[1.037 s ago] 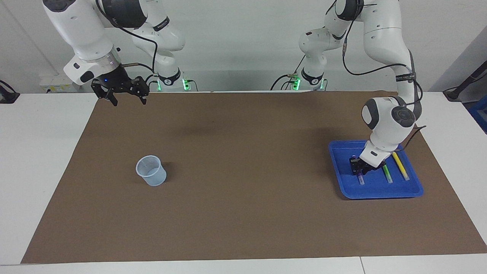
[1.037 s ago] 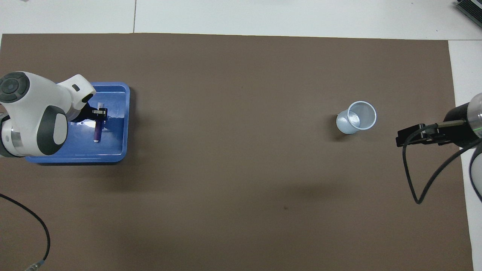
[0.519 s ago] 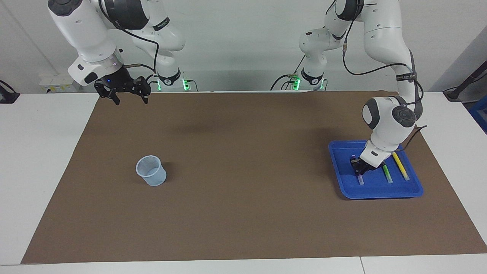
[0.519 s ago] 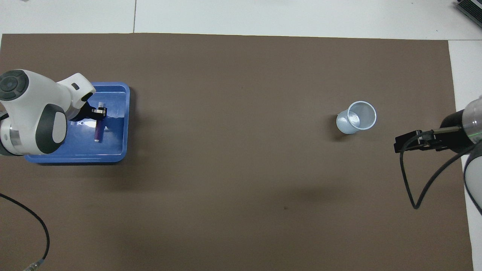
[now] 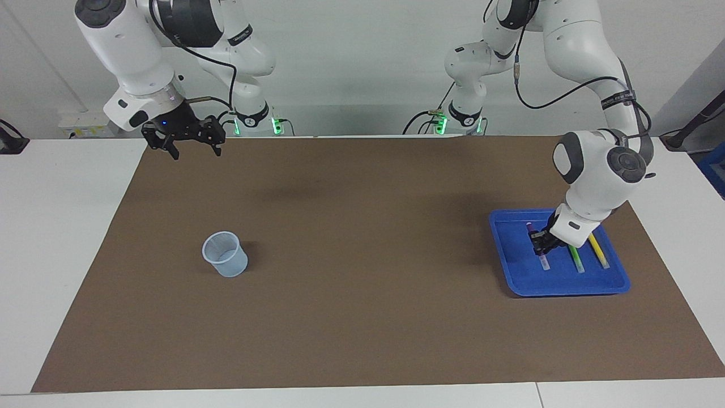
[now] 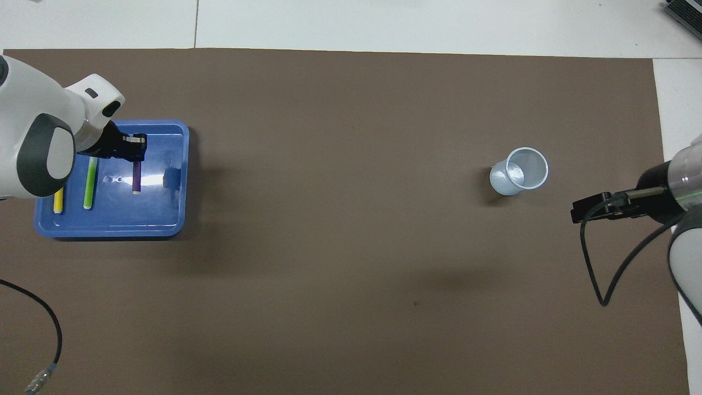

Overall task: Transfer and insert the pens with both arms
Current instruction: 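Lift the purple pen with the left gripper out of the tray, then carry the purple pen toward the right gripper while the right gripper approaches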

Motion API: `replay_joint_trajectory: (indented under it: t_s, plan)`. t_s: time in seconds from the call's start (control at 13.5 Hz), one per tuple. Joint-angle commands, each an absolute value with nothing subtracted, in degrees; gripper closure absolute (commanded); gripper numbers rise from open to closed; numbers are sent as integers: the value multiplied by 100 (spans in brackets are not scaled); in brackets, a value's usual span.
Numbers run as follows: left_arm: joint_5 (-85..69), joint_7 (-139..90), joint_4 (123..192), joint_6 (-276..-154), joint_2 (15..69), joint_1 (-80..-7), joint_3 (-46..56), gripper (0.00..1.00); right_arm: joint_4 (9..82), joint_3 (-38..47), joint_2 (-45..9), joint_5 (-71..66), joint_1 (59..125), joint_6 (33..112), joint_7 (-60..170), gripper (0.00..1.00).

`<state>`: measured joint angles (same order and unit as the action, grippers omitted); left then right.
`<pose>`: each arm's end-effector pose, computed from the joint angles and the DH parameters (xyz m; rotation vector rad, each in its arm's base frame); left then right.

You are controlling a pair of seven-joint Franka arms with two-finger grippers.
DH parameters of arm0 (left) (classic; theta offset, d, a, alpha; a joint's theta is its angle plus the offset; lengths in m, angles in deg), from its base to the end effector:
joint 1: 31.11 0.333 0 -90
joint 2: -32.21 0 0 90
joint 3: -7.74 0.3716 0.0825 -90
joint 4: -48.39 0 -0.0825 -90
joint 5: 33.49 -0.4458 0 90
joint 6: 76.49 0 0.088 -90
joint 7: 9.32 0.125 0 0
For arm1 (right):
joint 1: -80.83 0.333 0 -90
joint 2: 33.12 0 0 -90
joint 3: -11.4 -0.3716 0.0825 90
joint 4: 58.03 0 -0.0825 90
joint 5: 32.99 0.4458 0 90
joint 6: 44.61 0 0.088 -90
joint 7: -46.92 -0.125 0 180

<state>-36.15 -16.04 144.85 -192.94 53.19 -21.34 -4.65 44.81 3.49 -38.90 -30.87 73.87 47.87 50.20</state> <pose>0.7290 -0.0149 0.3970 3.1053 0.0998 -0.0175 0.5750 0.0174 0.6059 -3.1125 -0.1082 0.1252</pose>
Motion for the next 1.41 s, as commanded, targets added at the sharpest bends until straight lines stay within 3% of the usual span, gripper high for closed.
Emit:
replay_joint_trajectory:
  t_s: [0.0, 0.22, 0.89, 1.33]
  plan:
    - [-3131, -2265, 14392, -18970, 5112, -2214, -439, 92, 4788, 340, -4103, -2938, 7301, 5004, 5202, 0]
    - [-2594, -3275, 14401, -18812, 4883, -2468, -448, 92, 4797, 384, -4103, -2886, 7248, 4943, 5281, 0]
    - [-1547, -6746, 14384, -18855, 4452, -3645, -474, 92, 5490, 393, -4155, -226, 7055, 5171, 5658, 0]
    - [-1547, -8989, 14357, -19444, 4452, -4700, -483, 94, 6133, 358, -4394, 1173, 7686, 6303, 5580, 0]
